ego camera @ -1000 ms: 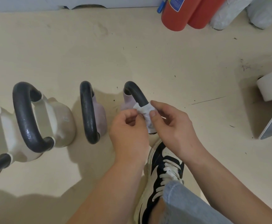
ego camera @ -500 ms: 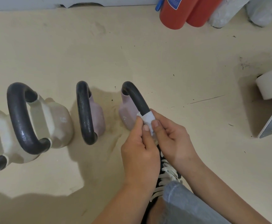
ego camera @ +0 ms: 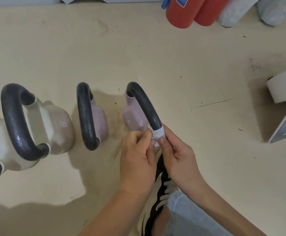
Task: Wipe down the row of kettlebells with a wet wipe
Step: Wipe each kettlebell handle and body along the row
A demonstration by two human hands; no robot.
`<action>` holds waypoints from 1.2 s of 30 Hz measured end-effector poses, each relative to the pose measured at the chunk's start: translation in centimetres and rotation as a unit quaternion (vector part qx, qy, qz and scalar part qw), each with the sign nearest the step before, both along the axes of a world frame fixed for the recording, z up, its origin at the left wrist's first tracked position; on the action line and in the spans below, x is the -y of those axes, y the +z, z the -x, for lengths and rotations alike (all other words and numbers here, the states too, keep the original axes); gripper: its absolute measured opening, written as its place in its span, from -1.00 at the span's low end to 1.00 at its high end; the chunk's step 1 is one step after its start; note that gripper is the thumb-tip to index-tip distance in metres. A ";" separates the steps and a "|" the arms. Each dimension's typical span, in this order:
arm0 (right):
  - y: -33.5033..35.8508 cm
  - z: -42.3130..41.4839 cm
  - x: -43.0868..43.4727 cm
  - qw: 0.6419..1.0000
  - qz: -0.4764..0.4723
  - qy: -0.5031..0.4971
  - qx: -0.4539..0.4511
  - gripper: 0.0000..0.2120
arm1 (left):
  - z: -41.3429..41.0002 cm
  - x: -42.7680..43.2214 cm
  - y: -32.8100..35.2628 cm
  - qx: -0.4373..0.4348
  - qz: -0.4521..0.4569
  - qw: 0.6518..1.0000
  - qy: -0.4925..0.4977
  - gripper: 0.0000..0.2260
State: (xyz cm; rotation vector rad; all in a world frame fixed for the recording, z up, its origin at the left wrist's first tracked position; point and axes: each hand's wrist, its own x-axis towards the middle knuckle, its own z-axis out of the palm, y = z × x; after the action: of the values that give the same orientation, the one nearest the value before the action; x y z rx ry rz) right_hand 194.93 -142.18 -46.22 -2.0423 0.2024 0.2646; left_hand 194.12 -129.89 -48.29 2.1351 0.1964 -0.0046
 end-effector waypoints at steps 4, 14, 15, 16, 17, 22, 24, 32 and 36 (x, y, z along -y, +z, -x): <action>-0.9 0.1 0.1 0.999 0.041 0.016 0.018 -0.53 | -0.4 0.0 -0.2 0.036 -0.085 0.995 -0.039 -0.68; -1.4 -0.5 -0.1 0.986 0.155 0.030 0.059 -0.53 | -0.3 0.1 -1.2 -0.001 -0.107 0.991 -0.082 -0.73; -1.4 -0.5 -0.1 0.984 0.164 0.030 0.058 -0.54 | -0.3 0.2 -1.2 -0.008 -0.098 0.992 -0.080 -0.71; -1.3 -0.6 -0.2 0.984 0.167 0.033 0.056 -0.57 | -0.3 0.4 -1.0 -0.019 -0.091 0.993 -0.077 -0.69; -1.1 -0.6 -0.2 0.985 0.161 0.038 0.053 -0.63 | -0.3 0.6 -0.6 -0.034 -0.085 0.993 -0.072 -0.67; -0.7 -0.5 -0.1 0.999 0.034 0.000 -0.017 -0.83 | -0.5 1.3 1.5 -0.070 -0.038 0.996 -0.050 -0.56; -0.7 -0.4 -0.1 0.992 0.113 0.029 0.047 -0.82 | -0.8 0.4 1.4 -0.034 -0.026 0.997 -0.060 -0.61; -1.5 -0.6 0.9 0.989 0.129 0.040 0.053 -0.63 | -0.8 -0.9 -0.6 0.025 -0.055 0.994 -0.086 -0.68; -1.4 -0.4 0.9 0.979 0.157 0.069 0.107 -0.68 | -1.0 -2.0 -0.4 0.015 -0.068 0.991 -0.115 -0.77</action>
State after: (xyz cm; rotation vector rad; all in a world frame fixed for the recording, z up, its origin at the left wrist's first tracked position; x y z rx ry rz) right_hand 195.30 -143.08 -47.63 -2.3850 -0.0350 0.0986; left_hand 195.12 -127.92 -48.73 2.2819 -0.0717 -0.0957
